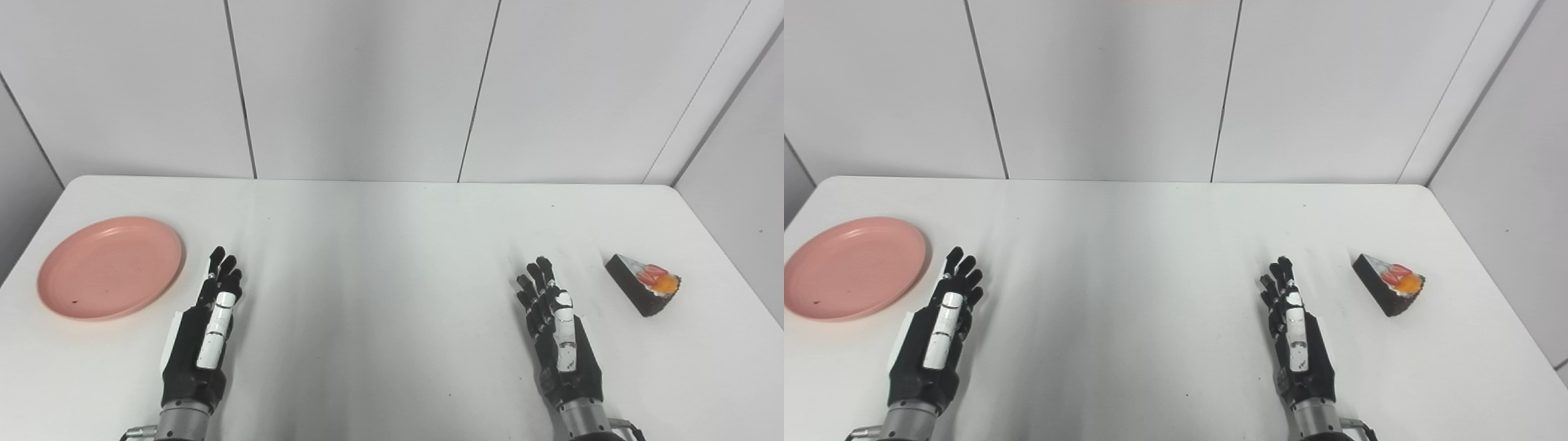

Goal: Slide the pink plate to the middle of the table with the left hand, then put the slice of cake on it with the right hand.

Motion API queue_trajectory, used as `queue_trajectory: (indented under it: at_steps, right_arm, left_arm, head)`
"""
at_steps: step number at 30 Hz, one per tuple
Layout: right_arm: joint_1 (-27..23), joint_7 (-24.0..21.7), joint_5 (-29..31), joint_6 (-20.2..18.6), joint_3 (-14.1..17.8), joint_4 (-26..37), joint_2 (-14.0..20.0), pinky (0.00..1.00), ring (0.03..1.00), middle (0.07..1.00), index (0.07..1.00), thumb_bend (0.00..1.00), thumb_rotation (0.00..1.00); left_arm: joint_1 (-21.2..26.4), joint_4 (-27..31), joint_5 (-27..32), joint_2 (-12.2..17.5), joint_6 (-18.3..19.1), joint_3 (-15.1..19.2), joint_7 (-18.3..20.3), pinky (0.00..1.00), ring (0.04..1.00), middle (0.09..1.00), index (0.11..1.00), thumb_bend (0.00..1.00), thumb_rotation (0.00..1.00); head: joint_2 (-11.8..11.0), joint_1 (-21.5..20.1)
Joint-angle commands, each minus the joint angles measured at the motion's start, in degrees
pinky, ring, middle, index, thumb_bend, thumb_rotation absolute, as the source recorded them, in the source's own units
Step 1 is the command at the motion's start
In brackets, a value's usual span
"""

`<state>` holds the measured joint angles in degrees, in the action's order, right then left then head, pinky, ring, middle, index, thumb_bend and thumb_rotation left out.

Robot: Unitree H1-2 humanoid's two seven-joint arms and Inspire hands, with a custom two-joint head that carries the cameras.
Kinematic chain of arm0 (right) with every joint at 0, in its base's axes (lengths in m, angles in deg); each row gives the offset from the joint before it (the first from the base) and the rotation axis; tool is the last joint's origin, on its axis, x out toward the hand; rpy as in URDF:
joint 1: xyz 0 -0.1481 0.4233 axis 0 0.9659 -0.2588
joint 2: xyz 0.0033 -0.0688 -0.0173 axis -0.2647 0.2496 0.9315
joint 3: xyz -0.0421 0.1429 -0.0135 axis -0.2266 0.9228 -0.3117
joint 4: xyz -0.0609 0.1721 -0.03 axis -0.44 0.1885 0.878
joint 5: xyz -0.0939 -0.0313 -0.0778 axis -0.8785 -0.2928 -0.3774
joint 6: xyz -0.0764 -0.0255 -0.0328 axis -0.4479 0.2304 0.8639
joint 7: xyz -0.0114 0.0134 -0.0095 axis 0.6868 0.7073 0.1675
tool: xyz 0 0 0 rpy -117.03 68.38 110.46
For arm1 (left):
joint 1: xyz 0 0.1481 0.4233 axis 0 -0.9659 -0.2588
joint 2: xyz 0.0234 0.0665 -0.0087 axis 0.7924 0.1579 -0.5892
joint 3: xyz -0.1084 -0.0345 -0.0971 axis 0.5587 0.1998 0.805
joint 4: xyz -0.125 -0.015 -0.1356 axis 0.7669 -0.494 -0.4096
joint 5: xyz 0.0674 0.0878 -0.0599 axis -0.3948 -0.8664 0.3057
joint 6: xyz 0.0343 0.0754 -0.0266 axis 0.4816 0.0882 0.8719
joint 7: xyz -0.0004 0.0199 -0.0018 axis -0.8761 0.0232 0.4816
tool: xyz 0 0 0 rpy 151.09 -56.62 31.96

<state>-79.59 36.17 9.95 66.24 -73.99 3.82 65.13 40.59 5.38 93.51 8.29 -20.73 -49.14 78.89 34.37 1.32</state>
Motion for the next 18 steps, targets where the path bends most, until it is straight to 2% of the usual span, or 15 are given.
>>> queue_trajectory:
  at_steps: [1,6,12,18]
  right_arm:
    - [-0.7,-0.1,0.0,0.5,0.0,2.5,0.0,0.99,0.964,0.985,1.000,0.83,0.99]
    - [-0.8,-0.1,0.2,0.4,0.0,2.4,0.1,1.00,0.967,0.987,1.000,0.84,0.98]
    - [-0.7,0.2,0.8,-0.2,0.1,3.2,-0.2,0.98,0.955,0.964,0.968,0.84,0.95]
    - [-0.7,0.0,0.9,0.4,0.0,2.2,-0.1,0.97,0.945,0.947,0.954,0.85,0.94]
  left_arm:
    - [1.3,2.0,-0.2,0.5,-1.3,0.0,0.3,1.00,0.993,1.000,1.000,0.72,0.85]
    - [1.4,1.9,0.2,0.3,-1.3,0.1,0.4,1.00,0.995,1.000,1.000,0.72,0.84]
    - [1.3,1.1,1.3,0.6,-3.2,-0.3,1.8,1.00,0.989,1.000,1.000,0.84,0.85]
    - [1.3,0.1,1.1,0.5,-4.1,-0.4,2.0,1.00,1.000,1.000,1.000,0.84,0.86]
  head:
    - [0.0,0.1]
    - [-0.2,0.3]
    - [-0.4,0.3]
    - [-1.7,1.0]
